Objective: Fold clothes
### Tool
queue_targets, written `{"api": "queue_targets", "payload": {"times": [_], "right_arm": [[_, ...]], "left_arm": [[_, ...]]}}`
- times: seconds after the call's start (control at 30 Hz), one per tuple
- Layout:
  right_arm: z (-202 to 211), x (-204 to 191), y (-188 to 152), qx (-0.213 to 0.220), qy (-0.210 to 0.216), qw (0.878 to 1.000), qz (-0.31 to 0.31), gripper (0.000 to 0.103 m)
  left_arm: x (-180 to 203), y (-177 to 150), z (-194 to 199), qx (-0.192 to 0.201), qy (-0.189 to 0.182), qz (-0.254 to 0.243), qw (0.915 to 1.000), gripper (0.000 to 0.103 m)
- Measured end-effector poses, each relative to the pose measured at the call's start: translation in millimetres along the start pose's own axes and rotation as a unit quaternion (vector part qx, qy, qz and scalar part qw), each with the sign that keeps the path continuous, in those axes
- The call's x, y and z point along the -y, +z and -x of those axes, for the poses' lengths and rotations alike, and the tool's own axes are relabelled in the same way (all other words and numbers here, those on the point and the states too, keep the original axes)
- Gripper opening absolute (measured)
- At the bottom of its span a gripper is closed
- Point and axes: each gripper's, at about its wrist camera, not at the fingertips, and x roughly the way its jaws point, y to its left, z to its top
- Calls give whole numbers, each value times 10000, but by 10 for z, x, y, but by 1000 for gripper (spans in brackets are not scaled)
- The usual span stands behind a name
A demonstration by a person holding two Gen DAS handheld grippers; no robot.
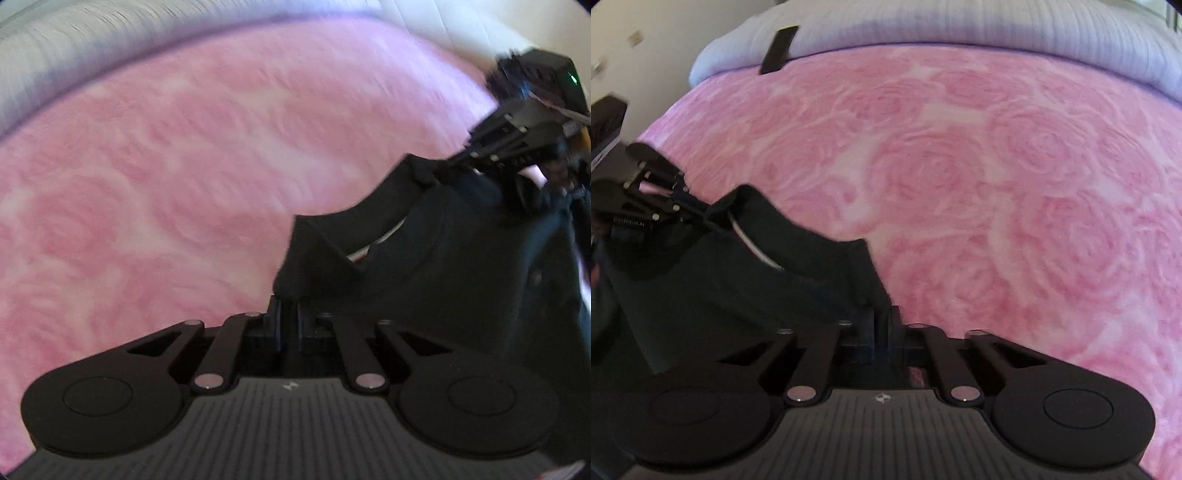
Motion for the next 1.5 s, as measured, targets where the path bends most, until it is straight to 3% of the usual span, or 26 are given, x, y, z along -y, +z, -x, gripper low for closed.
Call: {"api": "queue_targets", "payload": {"times": [0.17,0.3,0.37,0.43,0.47,0.5,0.6,0.73,0.87,0.9,1.0,1.17,1.23,1.27,1.3,1.5], "right_arm": [[264,108,763,614,-260,9968,434,0],[-66,113,1315,1043,-781,9869,956,0],[-299,129,1523,1206,-961,9825,1043,0],[-582,181,1637,1202,-993,9831,958,16],[-699,204,1637,1179,-1071,9835,857,49],[-765,237,1611,1204,-1188,9832,687,66],[-589,395,1419,1410,-1139,9834,-47,59],[90,541,962,1448,-1271,9801,-484,59],[864,630,172,977,-1609,9759,-1100,62],[1023,621,-52,826,-1677,9735,-1314,62],[1383,432,-703,383,-1741,9678,-1777,62],[1422,-85,-1494,-416,-1574,9705,-1777,65],[1550,49,-1589,-372,-1512,9656,-2081,45],[1642,163,-1610,-298,-1479,9617,-2290,8],[1735,277,-1631,-223,-1445,9572,-2497,2],[2301,1021,-1770,239,-1228,9190,-3739,2]], "left_arm": [[-480,582,190,590,626,498,9951,6],[-754,915,-84,761,1263,818,9857,6],[-890,962,-317,659,1610,1005,9796,11],[-1031,895,-482,512,1805,1354,9729,12],[-1047,828,-461,523,1866,1463,9701,22],[-1063,762,-440,535,1926,1573,9671,27],[-1086,571,-361,579,2090,1864,9582,27],[-547,540,-10,701,1857,1524,9682,31],[324,648,15,560,1242,1229,9830,40],[527,716,-61,509,1077,1209,9855,46],[1178,952,-369,286,423,1015,9935,46],[2102,1191,-849,-190,-209,445,9986,46],[2390,1295,-951,-312,-362,186,9987,46],[2518,1336,-991,-375,-416,74,9984,46],[2609,1377,-1020,-443,-452,-4,9980,46],[2841,1641,-1154,-550,-571,-64,9968,47]]}}
